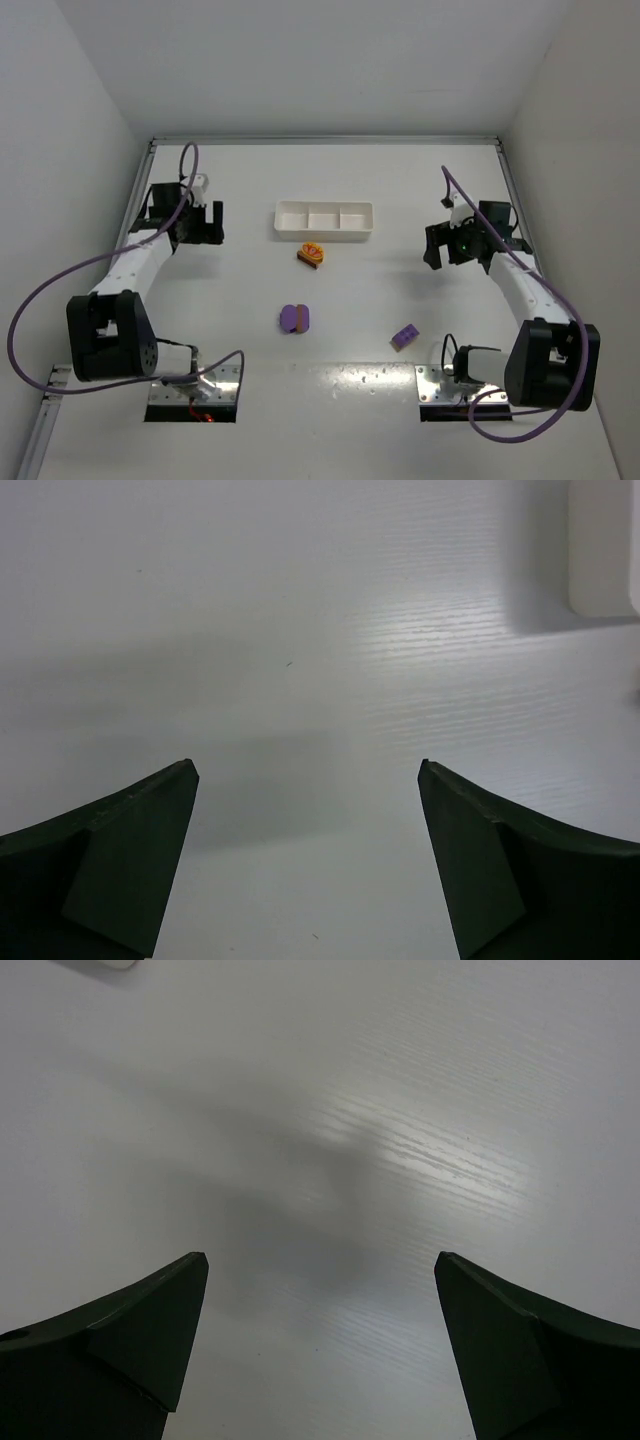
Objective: Sort the legos into containers by color
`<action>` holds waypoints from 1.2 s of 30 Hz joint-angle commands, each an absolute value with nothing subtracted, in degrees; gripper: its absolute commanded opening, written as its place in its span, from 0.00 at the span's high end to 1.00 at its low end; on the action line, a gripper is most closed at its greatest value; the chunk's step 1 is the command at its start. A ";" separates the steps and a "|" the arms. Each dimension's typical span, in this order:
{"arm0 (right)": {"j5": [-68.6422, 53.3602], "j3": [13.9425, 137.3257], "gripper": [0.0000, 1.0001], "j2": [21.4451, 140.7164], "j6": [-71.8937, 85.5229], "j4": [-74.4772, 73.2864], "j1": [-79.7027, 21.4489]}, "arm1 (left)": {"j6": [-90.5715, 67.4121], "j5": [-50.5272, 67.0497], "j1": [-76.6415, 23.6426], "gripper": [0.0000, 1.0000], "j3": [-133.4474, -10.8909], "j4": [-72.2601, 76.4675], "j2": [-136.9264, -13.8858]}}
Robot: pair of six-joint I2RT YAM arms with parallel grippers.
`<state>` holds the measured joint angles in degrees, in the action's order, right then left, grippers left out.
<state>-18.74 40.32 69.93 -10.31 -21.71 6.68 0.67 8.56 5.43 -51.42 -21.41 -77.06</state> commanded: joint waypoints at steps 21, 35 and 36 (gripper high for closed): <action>-17.23 43.77 0.04 76.55 -3.87 -19.51 14.24 | -4.13 4.16 -51.04 0.09 -63.36 -27.60 -71.72; -14.50 43.77 0.04 75.33 -0.36 -18.46 21.43 | -13.27 -20.65 -75.58 0.08 -67.67 -14.25 -85.15; -14.50 43.77 0.04 75.32 -0.35 -18.46 21.97 | -13.88 -20.65 -76.98 0.08 -68.28 -12.93 -86.12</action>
<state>-15.51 41.50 76.58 -2.42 -20.78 20.12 -10.04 -15.53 -73.73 -64.99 -18.72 -84.47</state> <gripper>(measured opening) 0.963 0.917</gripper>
